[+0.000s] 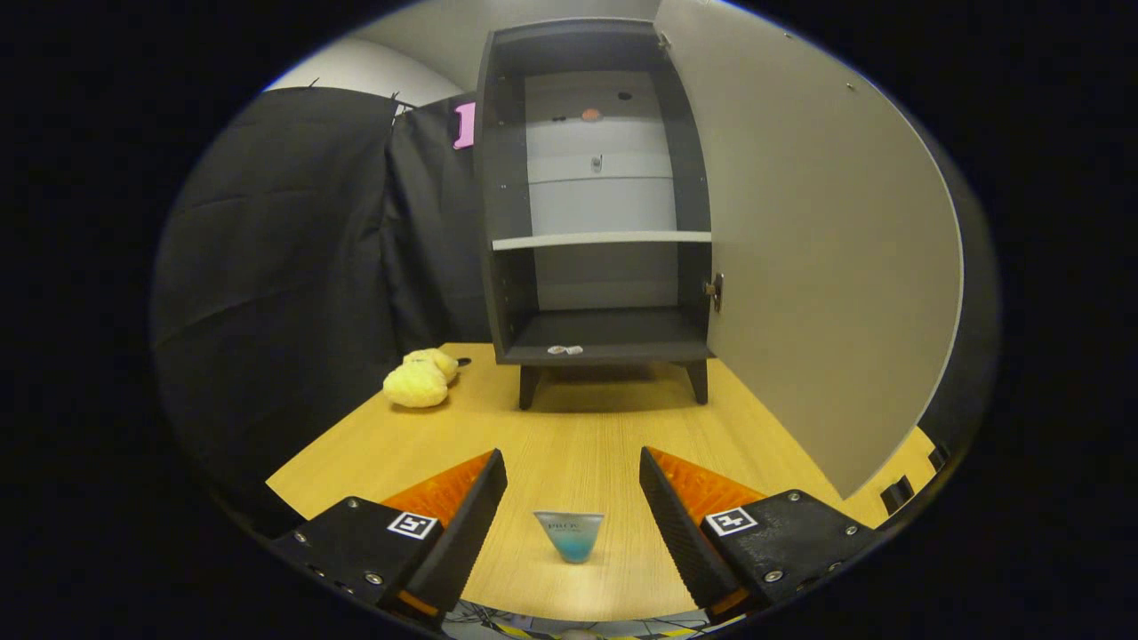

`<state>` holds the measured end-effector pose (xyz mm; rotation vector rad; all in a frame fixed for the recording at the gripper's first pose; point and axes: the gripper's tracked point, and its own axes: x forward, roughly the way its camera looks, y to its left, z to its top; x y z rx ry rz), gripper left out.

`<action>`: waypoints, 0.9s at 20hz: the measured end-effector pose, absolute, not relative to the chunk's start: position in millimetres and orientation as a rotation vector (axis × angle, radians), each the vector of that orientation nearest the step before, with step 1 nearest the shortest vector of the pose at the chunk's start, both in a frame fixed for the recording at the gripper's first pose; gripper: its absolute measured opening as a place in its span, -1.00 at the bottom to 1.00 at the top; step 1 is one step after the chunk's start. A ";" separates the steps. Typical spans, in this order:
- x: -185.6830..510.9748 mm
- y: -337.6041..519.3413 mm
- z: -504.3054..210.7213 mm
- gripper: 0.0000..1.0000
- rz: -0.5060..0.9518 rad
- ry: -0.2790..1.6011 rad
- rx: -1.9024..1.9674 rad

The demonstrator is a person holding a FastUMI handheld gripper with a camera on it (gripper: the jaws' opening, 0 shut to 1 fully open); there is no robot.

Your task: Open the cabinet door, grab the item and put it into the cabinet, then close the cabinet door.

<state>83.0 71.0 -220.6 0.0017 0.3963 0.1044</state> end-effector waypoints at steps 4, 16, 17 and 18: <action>79.0 74.0 -267.5 0.86 0.102 0.493 -0.005; 75.8 82.1 -323.5 0.03 0.100 0.633 -0.020; 76.9 85.9 -322.8 0.00 0.109 0.628 -0.027; 77.4 86.5 -323.0 -0.01 0.115 0.628 -0.033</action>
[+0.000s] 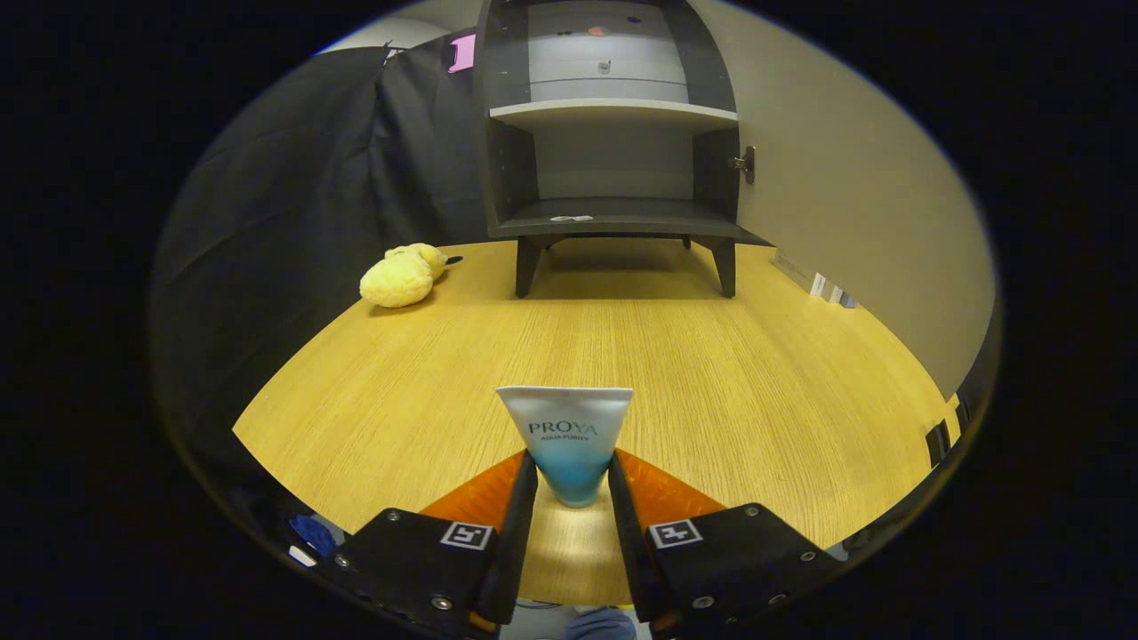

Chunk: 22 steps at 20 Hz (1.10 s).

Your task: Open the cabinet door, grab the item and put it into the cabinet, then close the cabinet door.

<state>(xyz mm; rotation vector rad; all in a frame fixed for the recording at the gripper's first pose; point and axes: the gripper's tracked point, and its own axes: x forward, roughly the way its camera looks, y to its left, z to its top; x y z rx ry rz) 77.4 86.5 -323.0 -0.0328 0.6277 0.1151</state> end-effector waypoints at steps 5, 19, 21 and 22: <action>87.0 88.4 -296.2 -0.01 0.140 0.596 -0.032; 166.7 78.3 -134.5 -0.01 0.148 0.419 0.024; 180.0 79.1 -107.2 -0.01 0.154 0.382 0.023; 187.7 80.5 -96.1 -0.01 0.157 0.366 0.024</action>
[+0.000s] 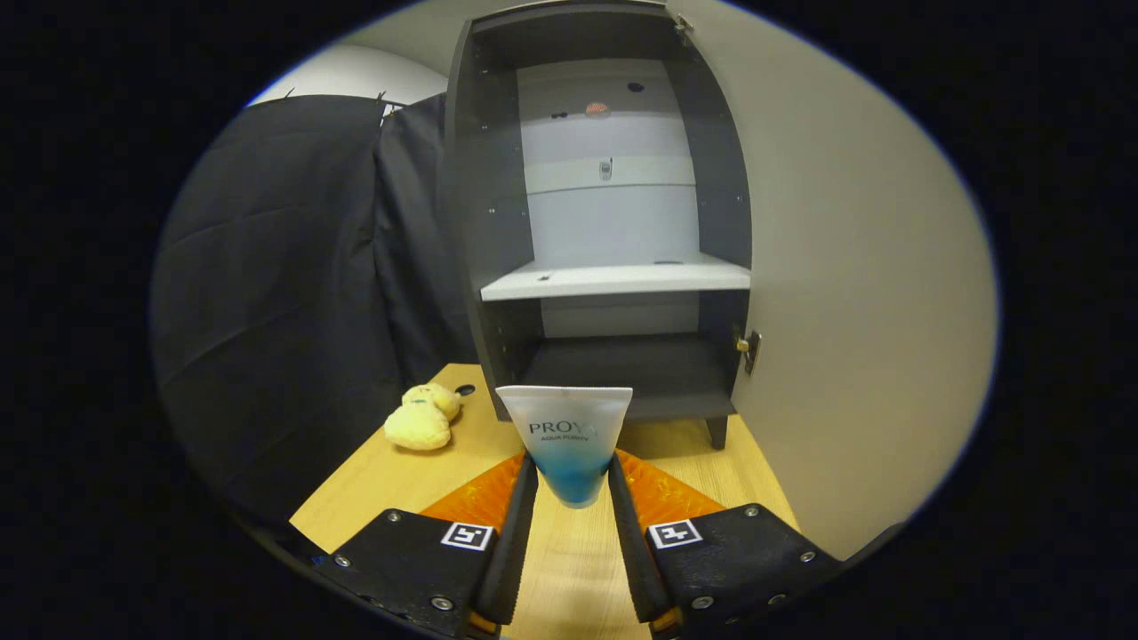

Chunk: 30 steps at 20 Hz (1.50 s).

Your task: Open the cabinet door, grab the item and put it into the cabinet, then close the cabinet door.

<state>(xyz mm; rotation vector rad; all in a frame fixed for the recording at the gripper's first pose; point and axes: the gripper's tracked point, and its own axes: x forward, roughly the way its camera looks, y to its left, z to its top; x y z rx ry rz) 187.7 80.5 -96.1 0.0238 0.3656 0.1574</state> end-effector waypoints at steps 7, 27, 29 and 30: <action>238.7 90.0 -27.0 -0.01 0.176 0.279 0.037; 420.7 96.8 28.0 -0.02 0.161 0.296 0.048; 442.2 93.2 12.1 -0.02 0.141 0.334 0.034; 448.6 91.7 5.2 -0.02 0.132 0.352 0.027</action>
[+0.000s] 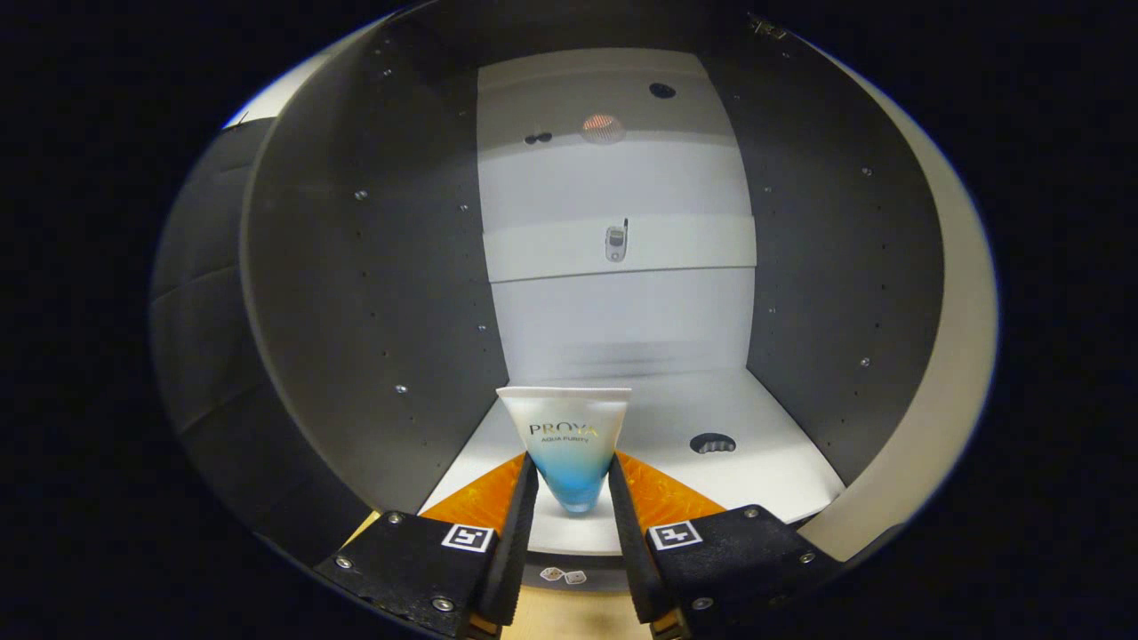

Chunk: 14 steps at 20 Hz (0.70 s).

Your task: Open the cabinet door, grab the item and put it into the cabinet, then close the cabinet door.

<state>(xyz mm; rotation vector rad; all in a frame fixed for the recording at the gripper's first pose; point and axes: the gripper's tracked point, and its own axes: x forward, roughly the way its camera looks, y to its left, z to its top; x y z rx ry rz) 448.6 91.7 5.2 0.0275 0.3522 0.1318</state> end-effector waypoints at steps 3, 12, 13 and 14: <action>462.8 83.9 0.3 -0.01 0.106 0.353 0.016; 462.5 81.3 2.4 0.16 0.106 0.345 -0.017; 460.4 79.7 4.8 0.29 0.098 0.339 -0.024; 458.4 76.6 8.2 0.42 0.088 0.330 -0.033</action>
